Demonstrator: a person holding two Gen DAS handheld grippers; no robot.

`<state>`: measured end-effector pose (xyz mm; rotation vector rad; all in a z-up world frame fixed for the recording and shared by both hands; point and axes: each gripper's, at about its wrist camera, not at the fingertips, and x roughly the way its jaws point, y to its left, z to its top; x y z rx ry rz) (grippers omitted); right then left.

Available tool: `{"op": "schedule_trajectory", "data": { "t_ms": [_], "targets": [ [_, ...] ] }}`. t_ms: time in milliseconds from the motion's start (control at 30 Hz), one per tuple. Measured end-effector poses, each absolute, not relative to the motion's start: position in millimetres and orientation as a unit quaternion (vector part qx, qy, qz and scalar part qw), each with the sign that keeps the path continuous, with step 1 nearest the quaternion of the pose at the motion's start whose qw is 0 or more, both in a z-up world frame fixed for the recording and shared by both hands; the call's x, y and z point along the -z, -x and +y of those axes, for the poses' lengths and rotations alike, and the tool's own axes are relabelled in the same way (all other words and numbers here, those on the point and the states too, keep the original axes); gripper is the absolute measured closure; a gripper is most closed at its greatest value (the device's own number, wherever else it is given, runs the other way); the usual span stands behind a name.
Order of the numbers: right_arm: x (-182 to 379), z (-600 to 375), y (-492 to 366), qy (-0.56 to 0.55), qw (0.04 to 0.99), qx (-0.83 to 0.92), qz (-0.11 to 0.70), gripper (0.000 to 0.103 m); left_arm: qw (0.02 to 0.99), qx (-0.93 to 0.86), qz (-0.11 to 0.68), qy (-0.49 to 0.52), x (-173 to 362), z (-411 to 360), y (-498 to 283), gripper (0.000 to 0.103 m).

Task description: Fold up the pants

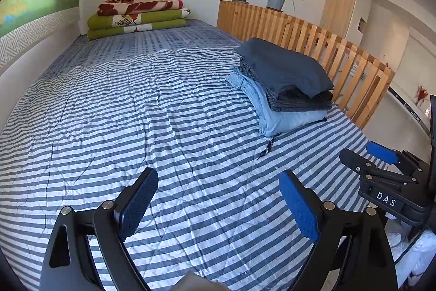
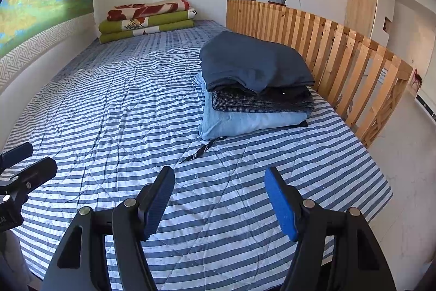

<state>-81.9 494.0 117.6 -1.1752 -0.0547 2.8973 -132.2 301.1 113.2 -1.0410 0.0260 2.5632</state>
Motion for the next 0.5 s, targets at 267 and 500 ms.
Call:
{"op": "schedule_trajectory", "data": {
  "t_ms": [267, 500],
  "targets": [
    [-117.1, 493.0, 82.2, 0.377, 0.005, -0.926, -0.019, 0.038, 0.186, -0.912, 0.013, 0.365, -112.3, 300.6, 128.9, 0.010],
    [-110.8, 489.7, 86.0, 0.384, -0.003, -0.923, -0.022, 0.038, 0.177, -0.910, 0.007, 0.374, -107.2, 294.1, 132.5, 0.010]
  ]
}}
